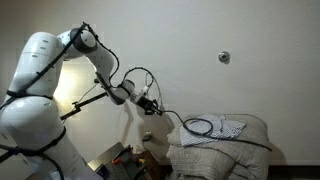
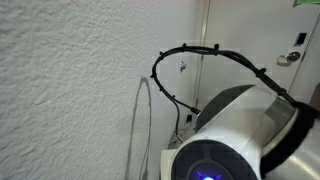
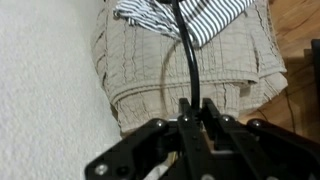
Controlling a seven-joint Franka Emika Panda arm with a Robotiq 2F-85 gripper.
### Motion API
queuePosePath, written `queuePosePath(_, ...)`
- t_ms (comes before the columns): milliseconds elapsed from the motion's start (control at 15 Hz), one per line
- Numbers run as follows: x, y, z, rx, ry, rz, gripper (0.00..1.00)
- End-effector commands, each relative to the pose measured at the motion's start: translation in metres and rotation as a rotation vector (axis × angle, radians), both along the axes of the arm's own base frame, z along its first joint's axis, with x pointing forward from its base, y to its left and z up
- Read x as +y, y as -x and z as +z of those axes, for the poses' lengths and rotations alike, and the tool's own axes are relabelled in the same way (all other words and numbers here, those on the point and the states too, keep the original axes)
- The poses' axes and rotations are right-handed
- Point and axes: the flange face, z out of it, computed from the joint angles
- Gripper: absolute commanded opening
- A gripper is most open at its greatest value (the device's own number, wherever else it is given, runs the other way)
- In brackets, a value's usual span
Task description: Pull on the cord on the folded blanket
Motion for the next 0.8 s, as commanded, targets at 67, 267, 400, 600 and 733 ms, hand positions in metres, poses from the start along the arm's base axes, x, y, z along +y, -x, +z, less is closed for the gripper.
queuePosePath(67,-0.032,-0.005,0.009,-0.190,0.130,-0.104,0.10)
queuePosePath(267,-0.059,-0.007,0.001,-0.283,0.200,-0.202,0.10)
queuePosePath(400,-0.079,-0.008,-0.008,-0.346,0.247,-0.273,0.10)
queuePosePath(600,-0.104,-0.004,-0.015,-0.428,0.323,-0.383,0.10)
queuePosePath(733,-0.115,-0.002,-0.018,-0.462,0.358,-0.434,0.10)
